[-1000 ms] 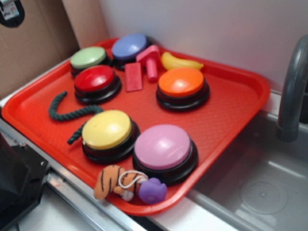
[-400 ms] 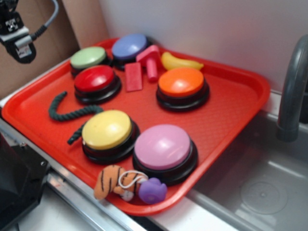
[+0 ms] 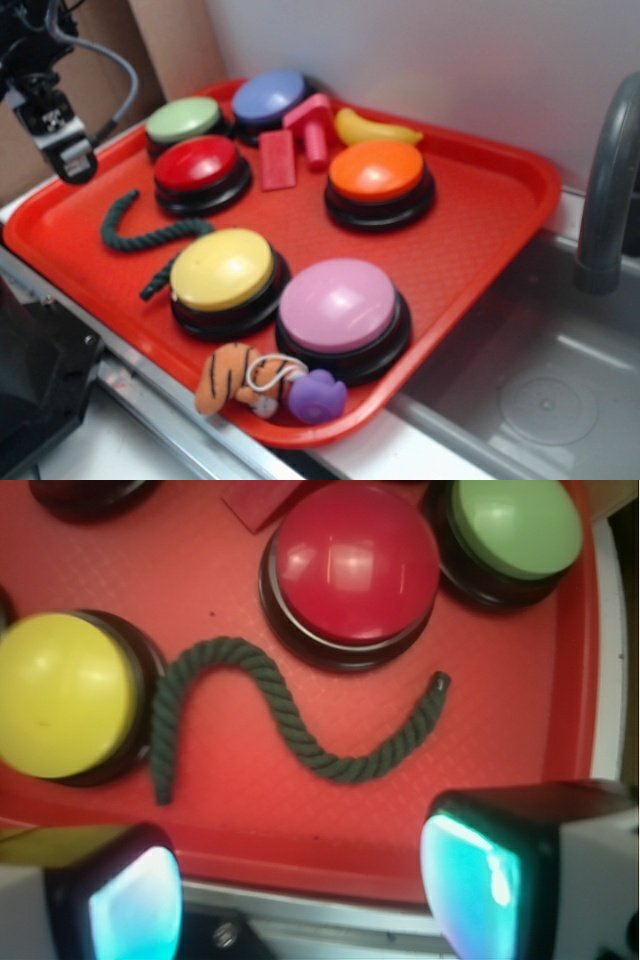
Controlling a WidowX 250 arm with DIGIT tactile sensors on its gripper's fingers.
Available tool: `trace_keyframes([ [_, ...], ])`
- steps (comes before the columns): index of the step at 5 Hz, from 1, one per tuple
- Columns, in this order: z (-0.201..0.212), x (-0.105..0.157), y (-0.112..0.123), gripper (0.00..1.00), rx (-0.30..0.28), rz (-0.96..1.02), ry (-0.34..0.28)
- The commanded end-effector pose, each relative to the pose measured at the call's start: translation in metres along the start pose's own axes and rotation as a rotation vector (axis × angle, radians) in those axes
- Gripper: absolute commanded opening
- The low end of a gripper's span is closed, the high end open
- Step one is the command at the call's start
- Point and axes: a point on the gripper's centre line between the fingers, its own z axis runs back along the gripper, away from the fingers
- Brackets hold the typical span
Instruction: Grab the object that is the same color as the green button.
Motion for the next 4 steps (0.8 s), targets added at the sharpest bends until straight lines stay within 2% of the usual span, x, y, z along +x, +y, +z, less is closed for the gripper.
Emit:
trace_keyframes([
  [1,-0.036,0.012,0.014,1.00,0.006,-0.059,-0.012],
  [2,-0.056,0.015,0.013,1.00,0.015,-0.070,-0.015],
  [4,-0.083,0.015,0.006,1.00,-0.005,-0.101,0.006],
])
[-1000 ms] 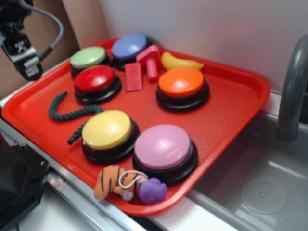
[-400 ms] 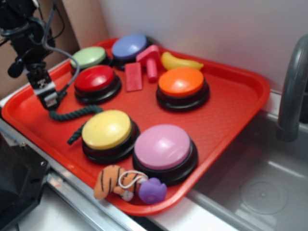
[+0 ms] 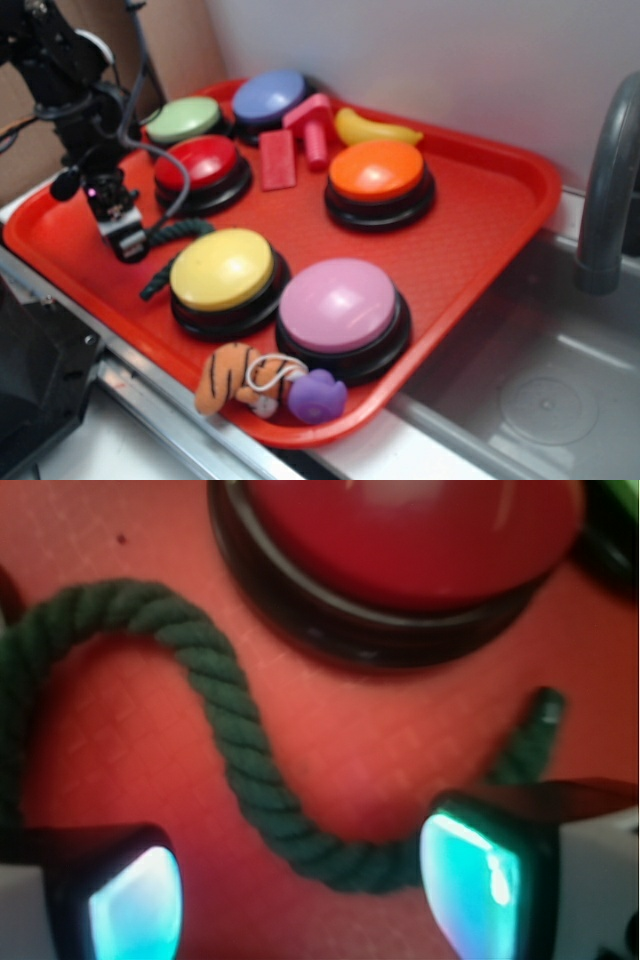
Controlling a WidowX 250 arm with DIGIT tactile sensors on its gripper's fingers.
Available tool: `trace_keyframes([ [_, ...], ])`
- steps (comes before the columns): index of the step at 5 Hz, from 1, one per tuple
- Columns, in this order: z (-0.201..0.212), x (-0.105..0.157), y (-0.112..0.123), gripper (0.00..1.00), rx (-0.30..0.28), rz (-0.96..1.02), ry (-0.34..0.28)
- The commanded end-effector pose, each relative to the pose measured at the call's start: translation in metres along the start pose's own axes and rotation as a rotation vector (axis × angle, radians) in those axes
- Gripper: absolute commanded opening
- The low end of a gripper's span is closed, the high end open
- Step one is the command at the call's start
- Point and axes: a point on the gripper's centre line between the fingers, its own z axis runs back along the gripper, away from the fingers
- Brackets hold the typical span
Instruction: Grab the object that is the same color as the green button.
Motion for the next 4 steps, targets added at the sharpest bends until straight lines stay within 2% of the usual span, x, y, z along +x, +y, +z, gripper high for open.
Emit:
trace_keyframes([
  [1,-0.014,0.006,0.001,1.00,-0.005,-0.031,-0.014],
  [2,-0.021,0.008,0.001,0.07,-0.003,-0.035,0.002],
  [3,-0.024,0.009,0.001,0.00,-0.007,-0.033,0.008],
  [4,-0.023,0.007,0.002,0.00,-0.021,-0.011,-0.006],
])
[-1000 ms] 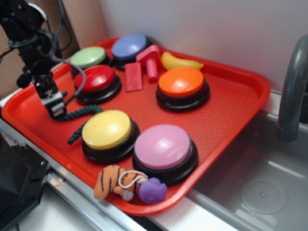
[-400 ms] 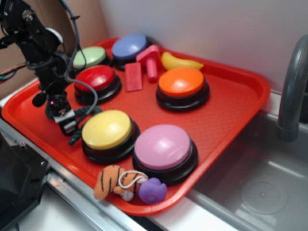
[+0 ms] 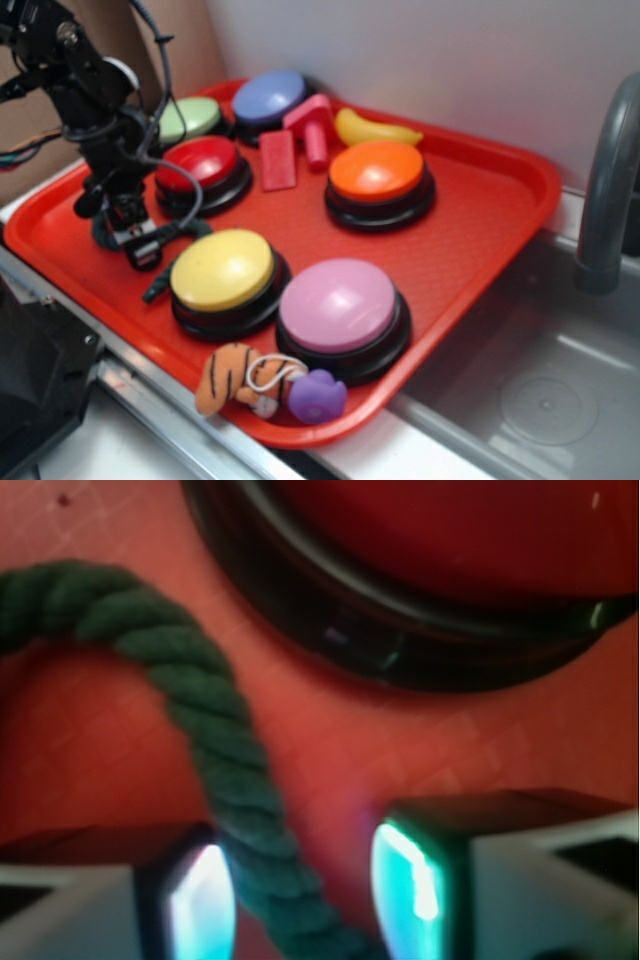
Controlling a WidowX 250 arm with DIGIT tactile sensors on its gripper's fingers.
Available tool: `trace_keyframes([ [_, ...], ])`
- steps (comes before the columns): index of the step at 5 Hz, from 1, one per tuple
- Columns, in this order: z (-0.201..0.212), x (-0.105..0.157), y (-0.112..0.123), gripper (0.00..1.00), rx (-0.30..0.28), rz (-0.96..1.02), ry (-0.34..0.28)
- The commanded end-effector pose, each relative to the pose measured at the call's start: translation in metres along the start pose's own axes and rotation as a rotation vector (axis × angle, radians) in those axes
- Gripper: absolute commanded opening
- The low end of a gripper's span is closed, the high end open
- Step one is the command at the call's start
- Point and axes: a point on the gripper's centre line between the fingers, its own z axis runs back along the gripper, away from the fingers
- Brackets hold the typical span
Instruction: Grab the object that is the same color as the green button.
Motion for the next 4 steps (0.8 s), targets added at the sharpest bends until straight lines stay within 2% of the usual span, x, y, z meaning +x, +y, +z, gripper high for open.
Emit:
trace_keyframes([
  [1,0.006,-0.003,0.000,0.00,-0.013,0.023,-0.013],
  [2,0.024,-0.007,0.004,0.00,-0.004,0.080,-0.013],
  [4,0.100,-0.005,0.009,0.00,0.016,0.309,-0.022],
])
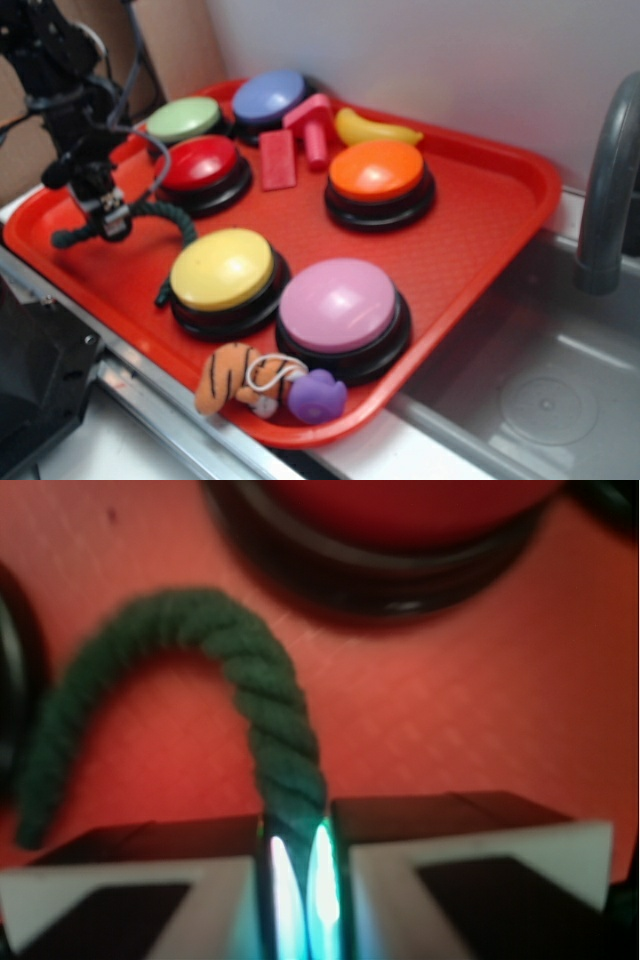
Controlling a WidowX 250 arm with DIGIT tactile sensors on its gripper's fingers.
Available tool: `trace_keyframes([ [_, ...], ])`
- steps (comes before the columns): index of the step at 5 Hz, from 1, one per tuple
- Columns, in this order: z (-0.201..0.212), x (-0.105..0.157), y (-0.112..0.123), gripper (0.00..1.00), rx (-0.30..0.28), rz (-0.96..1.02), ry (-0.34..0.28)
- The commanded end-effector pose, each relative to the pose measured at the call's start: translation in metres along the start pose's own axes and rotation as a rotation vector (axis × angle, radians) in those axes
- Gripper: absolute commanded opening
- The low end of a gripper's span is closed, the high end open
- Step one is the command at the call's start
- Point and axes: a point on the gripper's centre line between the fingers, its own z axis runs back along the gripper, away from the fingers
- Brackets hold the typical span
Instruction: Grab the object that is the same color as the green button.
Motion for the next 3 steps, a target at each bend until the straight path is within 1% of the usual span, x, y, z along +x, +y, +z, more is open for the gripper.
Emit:
trace_keyframes([
  [1,0.104,0.010,0.010,0.00,0.024,0.216,-0.048],
  [2,0.146,0.021,0.003,0.00,0.058,0.229,-0.090],
  [3,0.154,0.029,0.005,0.00,0.029,0.275,-0.089],
])
